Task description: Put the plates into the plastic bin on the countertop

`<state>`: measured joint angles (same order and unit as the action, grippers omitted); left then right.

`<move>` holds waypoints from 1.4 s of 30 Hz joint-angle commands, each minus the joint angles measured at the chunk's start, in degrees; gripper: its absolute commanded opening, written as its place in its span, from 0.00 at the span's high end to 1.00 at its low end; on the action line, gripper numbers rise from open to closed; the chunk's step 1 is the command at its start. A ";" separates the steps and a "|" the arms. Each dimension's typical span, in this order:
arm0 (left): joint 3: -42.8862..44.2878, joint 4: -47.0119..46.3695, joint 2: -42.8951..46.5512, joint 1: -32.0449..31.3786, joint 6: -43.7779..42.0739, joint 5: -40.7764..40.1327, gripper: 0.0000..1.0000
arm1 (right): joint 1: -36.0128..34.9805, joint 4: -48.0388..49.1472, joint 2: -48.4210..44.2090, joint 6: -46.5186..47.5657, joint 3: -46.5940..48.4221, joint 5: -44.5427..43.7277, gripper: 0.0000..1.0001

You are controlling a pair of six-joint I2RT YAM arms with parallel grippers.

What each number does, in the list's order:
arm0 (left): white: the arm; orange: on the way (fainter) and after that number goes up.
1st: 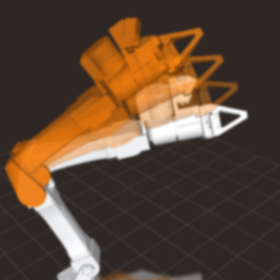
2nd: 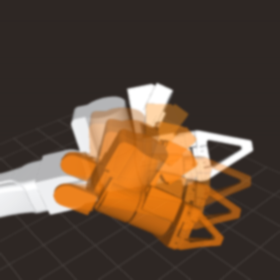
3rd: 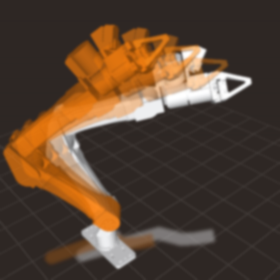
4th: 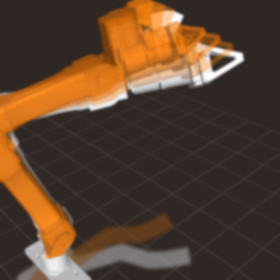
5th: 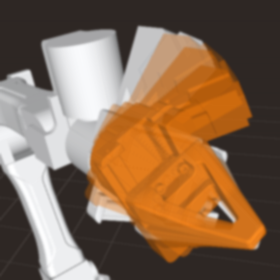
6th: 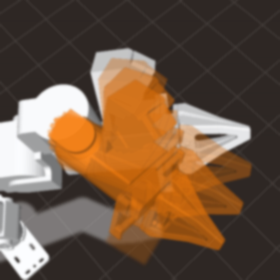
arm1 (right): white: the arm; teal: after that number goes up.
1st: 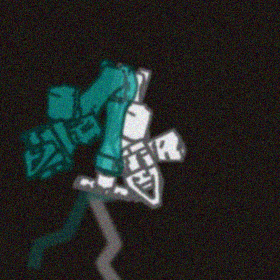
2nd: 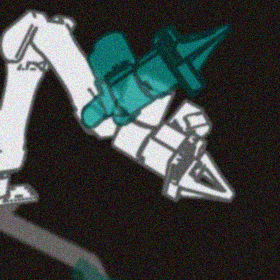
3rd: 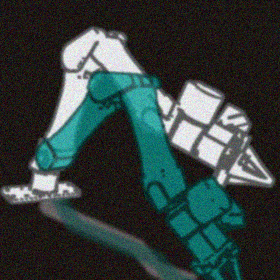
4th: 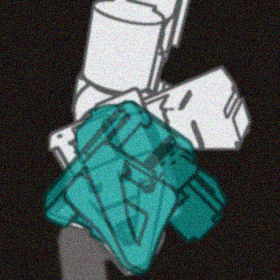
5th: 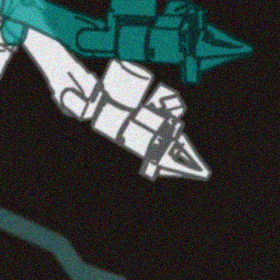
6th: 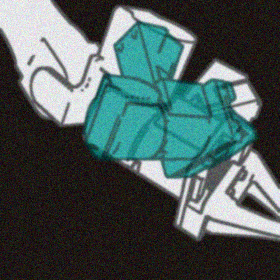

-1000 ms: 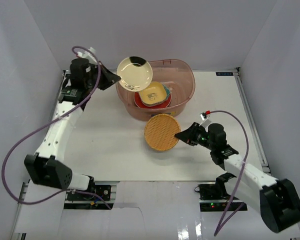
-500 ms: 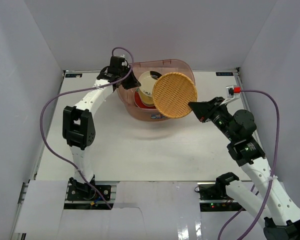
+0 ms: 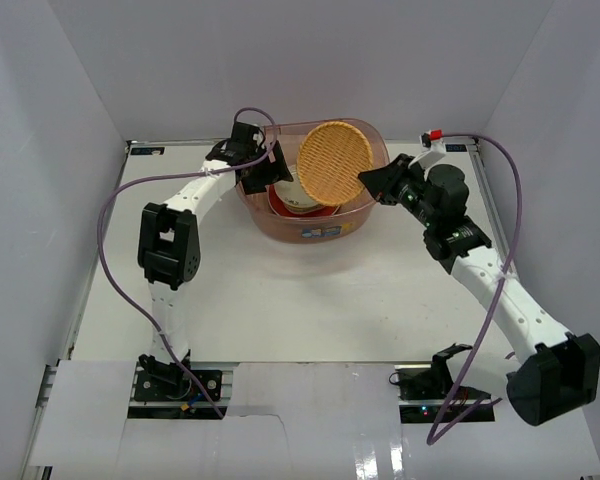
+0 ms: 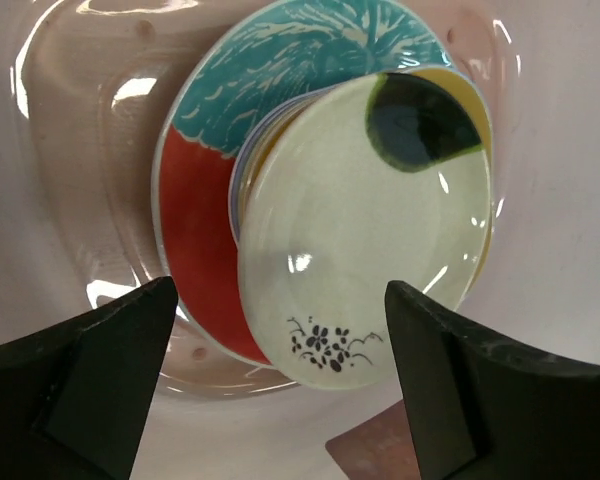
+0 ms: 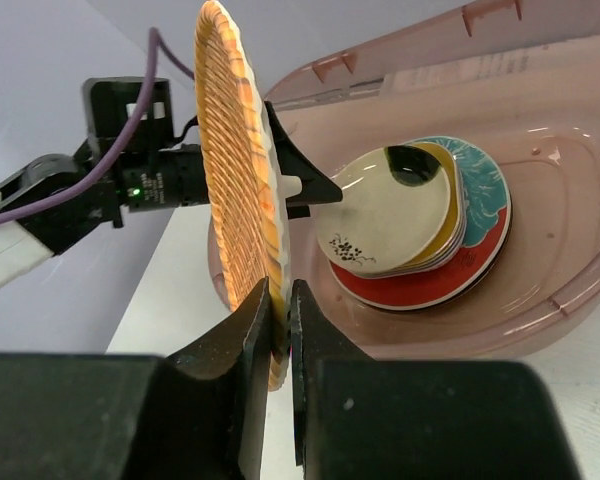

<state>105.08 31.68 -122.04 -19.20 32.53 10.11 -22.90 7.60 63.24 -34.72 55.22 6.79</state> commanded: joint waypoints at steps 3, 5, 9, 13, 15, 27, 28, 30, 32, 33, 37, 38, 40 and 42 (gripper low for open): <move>-0.66 -1.53 8.82 -0.31 -0.98 -3.07 0.02 | 0.66 8.66 8.02 -1.92 7.61 1.91 0.92; -2.33 -3.54 12.85 -0.22 -0.89 -3.95 0.02 | 0.75 9.71 11.89 -2.63 9.19 2.96 0.92; -6.72 -6.89 21.28 -0.22 -0.72 -8.78 0.02 | 0.75 11.12 18.74 -4.74 11.31 4.81 0.92; -12.95 -9.79 30.44 -0.22 -1.68 -14.06 0.02 | 0.75 12.70 24.81 -8.77 13.24 7.10 0.92; -16.91 -10.76 35.43 -0.22 -2.56 -14.07 0.02 | 0.75 13.49 29.12 -10.36 15.17 9.46 0.92; -40.63 -10.41 55.58 -0.31 -5.20 -11.08 0.02 | 0.92 13.42 41.08 -17.58 19.49 10.18 0.91; -41.96 -9.98 56.64 -0.31 -5.20 -10.73 0.02 | 0.92 12.71 41.43 -17.58 19.75 10.09 0.88; -45.46 -9.88 60.15 -0.31 -5.20 -10.90 0.02 | 1.01 11.57 43.01 -16.97 20.62 10.44 0.81; -47.06 -9.80 63.39 -0.31 -5.64 -10.99 0.02 | 1.01 9.55 44.68 -16.52 22.21 11.40 0.69; -47.85 -9.80 64.11 -0.31 -5.90 -11.07 0.02 | 0.92 9.20 45.03 -16.09 22.47 11.67 0.63; -47.25 -9.18 65.79 -0.31 -6.08 -11.69 0.02 | 1.01 4.80 45.31 -13.62 23.71 10.62 0.44; -47.07 -9.18 65.88 -0.31 -6.08 -11.60 0.02 | 1.10 3.93 44.95 -13.10 23.44 10.35 0.43; -46.46 -9.18 65.88 -0.22 -6.25 -11.52 0.02 | 1.10 2.61 43.99 -11.52 23.18 9.04 0.40; -46.19 -9.18 65.88 -0.31 -6.43 -11.34 0.02 | 1.10 0.94 43.11 -10.37 22.48 7.72 0.36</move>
<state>57.10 22.74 -56.66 -19.31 27.11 -1.28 -22.13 11.14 108.53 -48.07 76.53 16.47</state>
